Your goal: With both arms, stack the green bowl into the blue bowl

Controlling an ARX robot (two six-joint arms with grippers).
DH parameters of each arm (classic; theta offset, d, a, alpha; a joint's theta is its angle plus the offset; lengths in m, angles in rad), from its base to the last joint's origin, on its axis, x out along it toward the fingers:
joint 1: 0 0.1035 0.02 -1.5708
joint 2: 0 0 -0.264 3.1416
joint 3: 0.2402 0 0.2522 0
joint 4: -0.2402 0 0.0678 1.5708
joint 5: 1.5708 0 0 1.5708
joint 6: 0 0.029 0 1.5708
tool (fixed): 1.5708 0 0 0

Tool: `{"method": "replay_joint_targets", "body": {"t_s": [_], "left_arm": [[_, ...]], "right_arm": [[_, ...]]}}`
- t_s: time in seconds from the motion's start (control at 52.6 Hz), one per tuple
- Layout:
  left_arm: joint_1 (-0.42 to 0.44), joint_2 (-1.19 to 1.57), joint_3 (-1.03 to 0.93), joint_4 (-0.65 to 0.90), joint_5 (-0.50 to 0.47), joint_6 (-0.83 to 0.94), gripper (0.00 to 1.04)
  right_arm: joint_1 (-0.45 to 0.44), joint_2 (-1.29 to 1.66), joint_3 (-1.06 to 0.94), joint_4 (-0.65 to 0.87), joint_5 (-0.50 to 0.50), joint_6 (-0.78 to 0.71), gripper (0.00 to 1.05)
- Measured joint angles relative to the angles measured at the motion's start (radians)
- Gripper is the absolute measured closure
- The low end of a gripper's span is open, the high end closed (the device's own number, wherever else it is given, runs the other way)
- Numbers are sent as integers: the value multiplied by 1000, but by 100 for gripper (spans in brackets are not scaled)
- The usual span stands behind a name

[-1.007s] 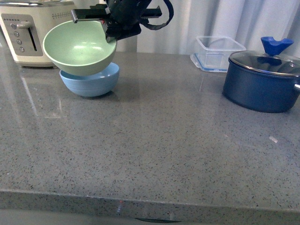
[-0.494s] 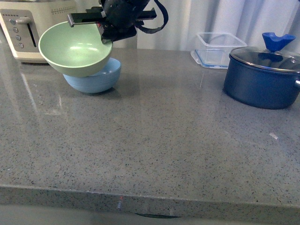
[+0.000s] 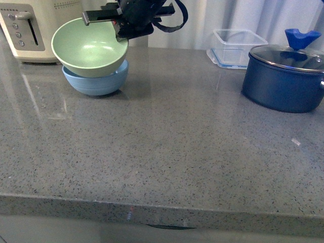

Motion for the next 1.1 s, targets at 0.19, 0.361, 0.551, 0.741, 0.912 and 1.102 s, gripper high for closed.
{"method": "replay_joint_targets", "body": {"t_s": [0.19, 0.361, 0.551, 0.741, 0.912, 1.102], "left_arm": [[0, 0, 0, 0, 0, 0, 7], [0, 0, 0, 0, 0, 0, 7], [0, 0, 0, 0, 0, 0, 7], [0, 0, 0, 0, 0, 0, 7], [0, 0, 0, 0, 1, 0, 7], [0, 0, 0, 0, 0, 0, 7]], "right_arm": [[-15, 10, 0, 16, 1, 4, 86], [-32, 11, 0, 21, -3, 16, 57], [-51, 11, 0, 22, -3, 37, 29], [-81, 5, 0, -5, 10, 65, 9], [-156, -135, -171, 63, -1, 67, 8], [-310, -642, -821, 369, 19, 66, 10]]}}
